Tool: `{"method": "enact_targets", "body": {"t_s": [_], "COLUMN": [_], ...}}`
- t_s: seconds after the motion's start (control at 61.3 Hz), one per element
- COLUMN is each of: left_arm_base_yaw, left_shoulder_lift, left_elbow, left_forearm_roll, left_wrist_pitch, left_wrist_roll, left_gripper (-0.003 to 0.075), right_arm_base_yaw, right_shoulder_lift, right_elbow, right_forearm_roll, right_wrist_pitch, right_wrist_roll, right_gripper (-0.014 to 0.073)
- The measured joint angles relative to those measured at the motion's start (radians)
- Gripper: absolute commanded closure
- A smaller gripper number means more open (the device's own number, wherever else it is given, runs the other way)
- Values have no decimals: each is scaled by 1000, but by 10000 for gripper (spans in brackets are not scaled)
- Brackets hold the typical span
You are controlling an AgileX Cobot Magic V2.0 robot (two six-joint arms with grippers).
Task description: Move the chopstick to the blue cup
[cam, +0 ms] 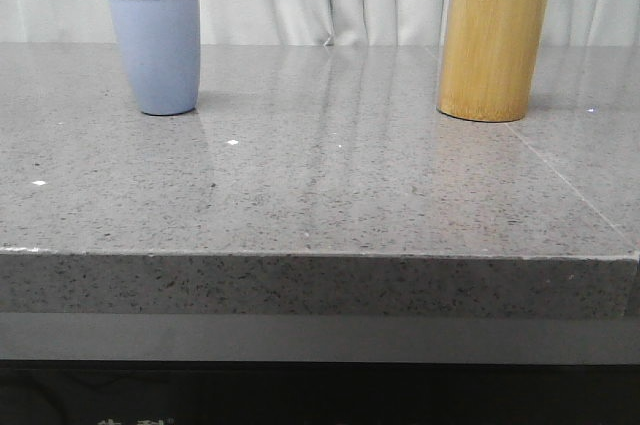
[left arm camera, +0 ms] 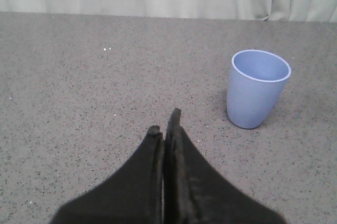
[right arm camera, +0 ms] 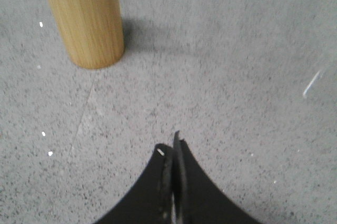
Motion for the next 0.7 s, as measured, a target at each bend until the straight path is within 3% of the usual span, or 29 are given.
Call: {"method": "enact_targets", "body": {"t_s": [0.114, 0.196, 0.261, 0.343, 0.506, 0.702], "left_arm_base_yaw": [0, 0, 0, 0, -7, -90], "left_shoulder_lift": [32, 46, 51, 54, 82, 195], "left_elbow": [0, 0, 0, 0, -38, -168], "left_forearm_roll": [0, 0, 0, 0, -11, -13], "left_wrist_pitch": [0, 0, 0, -4, -4, 40], "left_wrist_roll": [0, 0, 0, 0, 0, 0], "left_gripper": [659, 513, 341, 232, 218, 219], "right_arm_base_yaw": [0, 0, 0, 0, 0, 0], "right_shoulder_lift": [29, 39, 39, 39, 39, 39], "right_elbow": [0, 0, 0, 0, 0, 0], "right_forearm_roll": [0, 0, 0, 0, 0, 6], "right_wrist_pitch": [28, 43, 47, 47, 47, 47], "right_wrist_roll": [0, 0, 0, 0, 0, 0], "right_gripper": [557, 429, 274, 153, 127, 127]}}
